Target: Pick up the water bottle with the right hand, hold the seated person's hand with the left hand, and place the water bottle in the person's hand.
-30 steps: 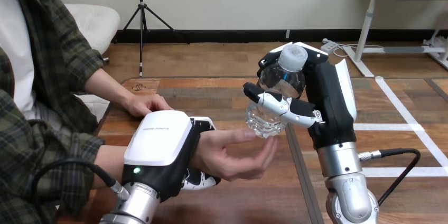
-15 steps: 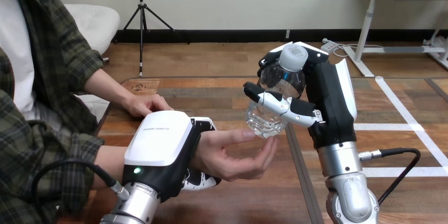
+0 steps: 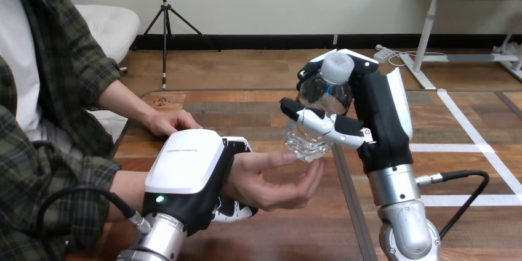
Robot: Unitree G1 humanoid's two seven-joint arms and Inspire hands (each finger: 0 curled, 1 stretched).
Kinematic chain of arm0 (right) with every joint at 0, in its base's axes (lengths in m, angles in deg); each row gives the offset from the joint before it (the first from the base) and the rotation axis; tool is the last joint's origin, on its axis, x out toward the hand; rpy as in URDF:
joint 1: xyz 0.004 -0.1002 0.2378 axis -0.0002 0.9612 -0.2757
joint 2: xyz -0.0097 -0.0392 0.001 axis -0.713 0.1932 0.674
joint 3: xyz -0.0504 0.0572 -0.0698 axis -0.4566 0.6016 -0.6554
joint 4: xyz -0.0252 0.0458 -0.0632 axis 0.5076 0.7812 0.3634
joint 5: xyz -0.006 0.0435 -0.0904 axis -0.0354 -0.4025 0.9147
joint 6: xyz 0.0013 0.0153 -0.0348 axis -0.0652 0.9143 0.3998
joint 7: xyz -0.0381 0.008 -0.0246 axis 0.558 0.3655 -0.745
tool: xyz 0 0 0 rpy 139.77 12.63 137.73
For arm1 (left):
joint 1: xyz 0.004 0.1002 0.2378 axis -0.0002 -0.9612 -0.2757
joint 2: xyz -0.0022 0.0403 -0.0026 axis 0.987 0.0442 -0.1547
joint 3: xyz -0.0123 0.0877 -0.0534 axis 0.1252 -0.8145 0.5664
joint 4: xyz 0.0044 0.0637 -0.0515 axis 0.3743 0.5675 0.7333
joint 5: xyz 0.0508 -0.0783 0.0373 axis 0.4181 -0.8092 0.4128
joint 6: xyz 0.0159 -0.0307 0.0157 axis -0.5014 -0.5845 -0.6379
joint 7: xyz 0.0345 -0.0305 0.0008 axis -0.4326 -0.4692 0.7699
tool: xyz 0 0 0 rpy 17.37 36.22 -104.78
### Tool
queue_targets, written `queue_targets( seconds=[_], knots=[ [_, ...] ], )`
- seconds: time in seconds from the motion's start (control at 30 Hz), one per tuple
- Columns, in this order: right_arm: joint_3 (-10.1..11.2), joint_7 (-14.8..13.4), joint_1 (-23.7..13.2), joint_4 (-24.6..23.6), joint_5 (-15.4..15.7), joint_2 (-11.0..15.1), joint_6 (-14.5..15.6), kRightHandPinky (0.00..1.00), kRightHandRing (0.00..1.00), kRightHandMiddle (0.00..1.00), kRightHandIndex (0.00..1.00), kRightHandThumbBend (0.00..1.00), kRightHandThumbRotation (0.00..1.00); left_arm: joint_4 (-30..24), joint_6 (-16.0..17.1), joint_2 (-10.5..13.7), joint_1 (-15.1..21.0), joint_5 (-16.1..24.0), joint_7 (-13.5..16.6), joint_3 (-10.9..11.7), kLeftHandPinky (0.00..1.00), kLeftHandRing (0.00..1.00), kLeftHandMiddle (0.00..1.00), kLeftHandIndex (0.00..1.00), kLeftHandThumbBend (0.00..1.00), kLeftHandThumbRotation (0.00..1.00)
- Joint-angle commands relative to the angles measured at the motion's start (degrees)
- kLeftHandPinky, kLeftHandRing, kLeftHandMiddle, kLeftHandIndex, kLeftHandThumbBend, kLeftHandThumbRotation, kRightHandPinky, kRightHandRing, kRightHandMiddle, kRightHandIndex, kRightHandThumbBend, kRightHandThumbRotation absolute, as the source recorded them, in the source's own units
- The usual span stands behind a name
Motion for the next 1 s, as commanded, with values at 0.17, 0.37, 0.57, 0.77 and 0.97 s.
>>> queue_targets(
  seconds=[0.17, 0.37, 0.57, 0.77, 0.97],
  knots=[
    [-1.5, 2.1, -1.4, -4.9, -2.1, 0.0, -1.7, 0.38, 0.43, 0.45, 0.44, 0.67, 0.0, -0.3, 0.3, -0.3, 1.6, 0.5, 1.2, 0.0, 0.45, 0.52, 0.56, 0.54, 0.77, 0.0],
    [-1.9, 3.0, 0.0, -5.8, -2.4, 0.1, -2.0, 0.39, 0.43, 0.45, 0.44, 0.67, 0.0, -0.6, -0.1, -0.5, 1.5, 0.7, 1.0, 0.0, 0.45, 0.52, 0.56, 0.54, 0.77, 0.0],
    [-2.2, 4.2, 0.9, -6.0, -2.8, 0.4, -2.9, 0.4, 0.43, 0.44, 0.44, 0.67, 0.0, -0.3, -0.1, -0.3, 1.7, 0.7, 1.0, -0.1, 0.45, 0.52, 0.55, 0.55, 0.77, 0.0],
    [-2.5, 4.9, 1.9, -6.8, -2.6, 0.7, -2.8, 0.4, 0.43, 0.44, 0.44, 0.67, 0.0, -0.3, -0.2, -0.4, 1.8, 0.6, 1.1, -0.1, 0.45, 0.51, 0.55, 0.55, 0.77, 0.0],
    [-2.8, 5.5, 2.6, -7.6, -2.6, 0.9, -2.9, 0.4, 0.43, 0.44, 0.44, 0.67, 0.0, 0.1, -0.1, -0.3, 2.0, 1.0, 1.5, -0.2, 0.44, 0.51, 0.55, 0.55, 0.77, 0.0]
  ],
)
